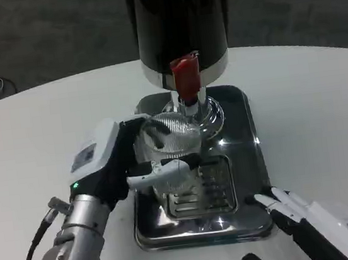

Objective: Grasp the cup under the faucet to collect the drink, then remove the cup.

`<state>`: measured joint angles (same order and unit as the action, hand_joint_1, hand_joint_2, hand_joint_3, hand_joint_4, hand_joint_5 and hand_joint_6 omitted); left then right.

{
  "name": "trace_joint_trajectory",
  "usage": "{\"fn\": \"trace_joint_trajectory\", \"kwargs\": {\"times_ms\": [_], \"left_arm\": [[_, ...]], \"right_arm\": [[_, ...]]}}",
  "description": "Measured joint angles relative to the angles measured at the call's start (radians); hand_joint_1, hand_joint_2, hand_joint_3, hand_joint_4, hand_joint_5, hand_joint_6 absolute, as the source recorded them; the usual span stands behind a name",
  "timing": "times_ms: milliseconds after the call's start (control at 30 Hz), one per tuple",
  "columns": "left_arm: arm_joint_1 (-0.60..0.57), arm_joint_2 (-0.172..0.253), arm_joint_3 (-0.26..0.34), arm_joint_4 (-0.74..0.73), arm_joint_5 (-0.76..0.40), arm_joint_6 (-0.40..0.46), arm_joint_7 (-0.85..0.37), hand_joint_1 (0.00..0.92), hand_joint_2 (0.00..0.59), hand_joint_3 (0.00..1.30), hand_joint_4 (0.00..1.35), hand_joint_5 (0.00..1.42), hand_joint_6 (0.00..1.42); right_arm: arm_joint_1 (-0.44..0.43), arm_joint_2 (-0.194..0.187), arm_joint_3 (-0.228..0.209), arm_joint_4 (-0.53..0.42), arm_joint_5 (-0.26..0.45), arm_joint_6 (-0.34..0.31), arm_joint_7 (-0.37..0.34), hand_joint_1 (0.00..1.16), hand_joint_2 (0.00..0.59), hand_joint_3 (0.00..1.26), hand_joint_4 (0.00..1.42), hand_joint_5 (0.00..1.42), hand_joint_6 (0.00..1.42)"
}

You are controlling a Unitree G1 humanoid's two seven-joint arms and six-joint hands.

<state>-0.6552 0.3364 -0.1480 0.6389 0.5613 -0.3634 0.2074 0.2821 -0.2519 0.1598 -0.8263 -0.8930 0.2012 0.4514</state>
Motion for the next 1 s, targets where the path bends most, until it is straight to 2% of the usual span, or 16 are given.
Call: {"fn": "trace_joint_trajectory", "kwargs": {"times_ms": [100,200,333,367,433,533,667,700,733,800,967,1000], "left_arm": [[-0.028,-0.002,-0.032,0.022,0.001,-0.005,0.001,0.488,0.166,1.06,1.13,1.26,1.37],[-0.036,-0.002,-0.040,0.032,-0.002,-0.012,0.001,0.486,0.168,1.06,1.13,1.26,1.37],[-0.045,0.000,-0.064,0.027,-0.004,-0.021,-0.021,0.466,0.162,1.04,1.09,1.21,1.34],[-0.045,0.002,-0.070,0.017,-0.006,-0.023,-0.040,0.430,0.136,0.95,0.97,1.09,1.25],[-0.045,0.006,-0.073,0.007,-0.007,-0.025,-0.059,0.357,0.111,0.87,0.87,0.98,1.15],[-0.046,0.023,-0.077,-0.020,-0.012,-0.026,-0.117,0.268,0.087,0.77,0.64,0.71,0.88],[-0.045,0.044,-0.080,-0.036,-0.014,-0.027,-0.151,0.216,0.069,0.67,0.49,0.52,0.68],[-0.043,0.049,-0.080,-0.039,-0.014,-0.027,-0.159,0.172,0.061,0.62,0.38,0.39,0.54],[-0.040,0.051,-0.080,-0.040,-0.014,-0.027,-0.160,0.154,0.056,0.58,0.30,0.33,0.48],[-0.031,0.057,-0.079,-0.046,-0.014,-0.026,-0.160,0.137,0.062,0.51,0.22,0.24,0.41],[-0.015,0.069,-0.077,-0.064,-0.012,-0.018,-0.160,0.105,0.060,0.36,0.13,0.17,0.36],[-0.012,0.071,-0.074,-0.072,-0.012,-0.015,-0.160,0.096,0.056,0.31,0.07,0.15,0.35]], "right_arm": [[0.010,0.000,-0.012,-0.005,0.008,-0.004,-0.007,0.30,0.422,0.11,0.00,0.00,0.09],[0.025,0.000,-0.018,-0.006,0.014,-0.005,-0.007,0.31,0.429,0.12,0.00,0.00,0.10],[0.037,0.002,-0.022,-0.009,0.019,-0.013,-0.011,0.31,0.430,0.12,0.01,0.01,0.11],[0.037,0.003,-0.023,-0.010,0.020,-0.014,-0.013,0.31,0.430,0.12,0.01,0.01,0.11],[0.039,0.003,-0.024,-0.010,0.022,-0.016,-0.016,0.31,0.430,0.13,0.01,0.01,0.11],[0.044,0.005,-0.024,-0.010,0.026,-0.021,-0.023,0.31,0.430,0.13,0.01,0.02,0.12],[0.045,0.007,-0.024,-0.010,0.027,-0.023,-0.025,0.31,0.430,0.13,0.01,0.02,0.12],[0.046,0.007,-0.023,-0.010,0.029,-0.023,-0.025,0.31,0.430,0.14,0.02,0.02,0.12],[0.047,0.007,-0.023,-0.010,0.031,-0.023,-0.026,0.31,0.430,0.14,0.02,0.02,0.12],[0.049,0.009,-0.023,-0.010,0.035,-0.024,-0.029,0.31,0.430,0.15,0.02,0.03,0.12],[0.052,0.009,-0.026,-0.010,0.048,-0.024,-0.031,0.32,0.425,0.16,0.03,0.04,0.13],[0.052,0.009,-0.026,-0.010,0.050,-0.024,-0.031,0.32,0.424,0.16,0.03,0.04,0.13]]}}
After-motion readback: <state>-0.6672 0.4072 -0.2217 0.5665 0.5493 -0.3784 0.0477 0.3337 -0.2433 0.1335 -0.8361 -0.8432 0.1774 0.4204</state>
